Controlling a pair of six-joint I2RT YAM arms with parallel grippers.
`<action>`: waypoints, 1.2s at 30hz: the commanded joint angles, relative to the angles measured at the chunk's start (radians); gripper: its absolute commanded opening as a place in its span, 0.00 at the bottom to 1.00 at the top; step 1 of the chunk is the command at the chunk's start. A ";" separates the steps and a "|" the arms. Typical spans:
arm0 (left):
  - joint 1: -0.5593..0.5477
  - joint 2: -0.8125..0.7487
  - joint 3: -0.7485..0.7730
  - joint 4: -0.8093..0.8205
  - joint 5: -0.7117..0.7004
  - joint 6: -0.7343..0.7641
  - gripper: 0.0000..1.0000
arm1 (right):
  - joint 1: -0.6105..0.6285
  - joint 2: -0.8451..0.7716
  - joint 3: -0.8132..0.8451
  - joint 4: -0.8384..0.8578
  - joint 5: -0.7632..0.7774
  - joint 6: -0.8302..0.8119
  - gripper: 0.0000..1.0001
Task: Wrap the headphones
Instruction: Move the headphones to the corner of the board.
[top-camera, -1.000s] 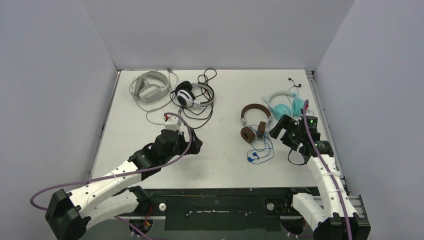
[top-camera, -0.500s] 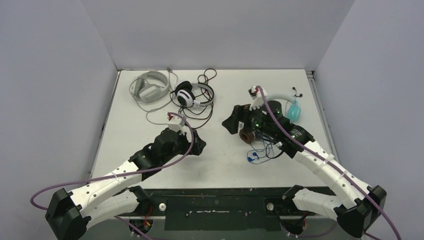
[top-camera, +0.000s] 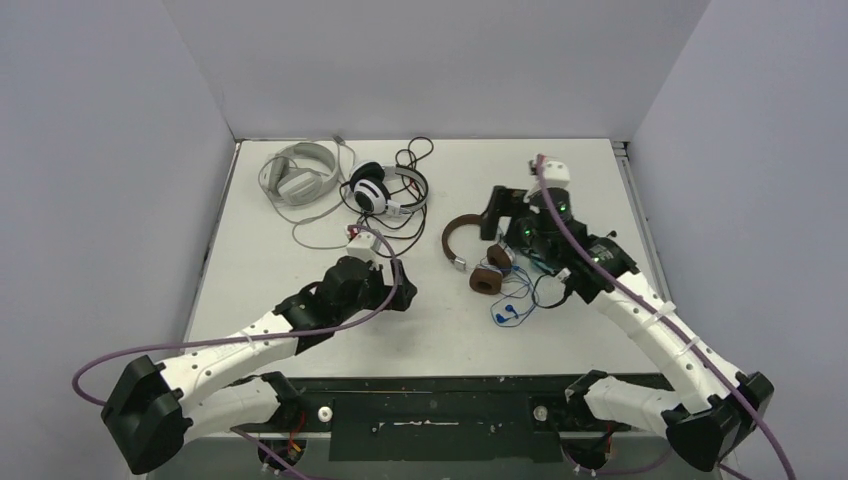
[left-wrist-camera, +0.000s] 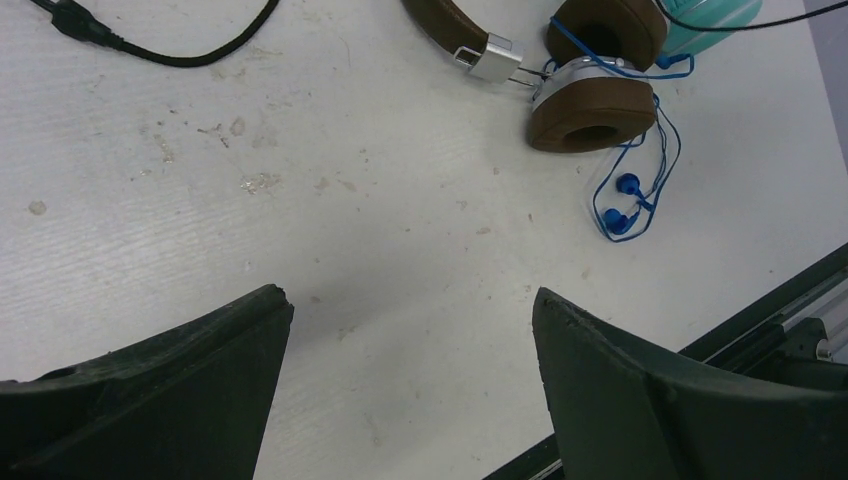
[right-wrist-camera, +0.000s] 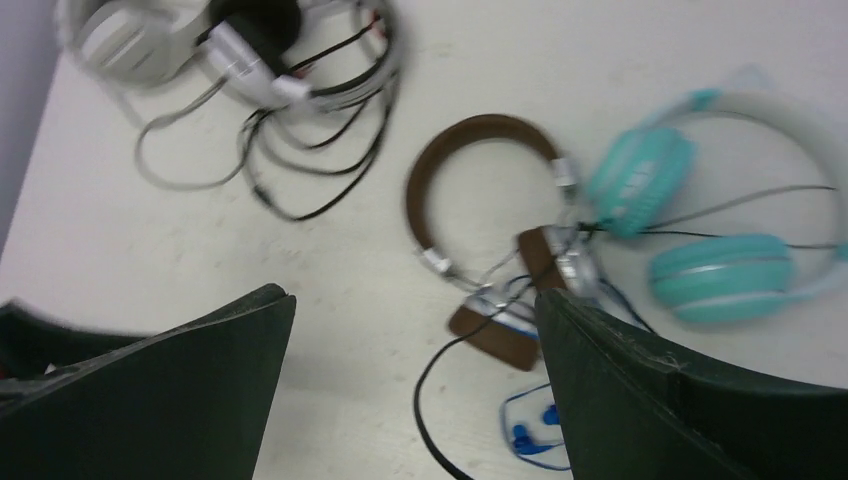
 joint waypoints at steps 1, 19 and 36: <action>-0.045 0.098 0.079 0.145 -0.017 -0.021 0.88 | -0.291 -0.103 0.043 -0.136 0.082 0.017 0.95; -0.278 0.826 0.691 0.116 -0.176 0.105 0.94 | -0.697 -0.193 0.088 -0.195 0.067 0.006 0.96; -0.282 1.133 0.985 0.062 0.105 0.242 0.60 | -0.688 -0.275 -0.039 -0.178 -0.020 0.008 0.97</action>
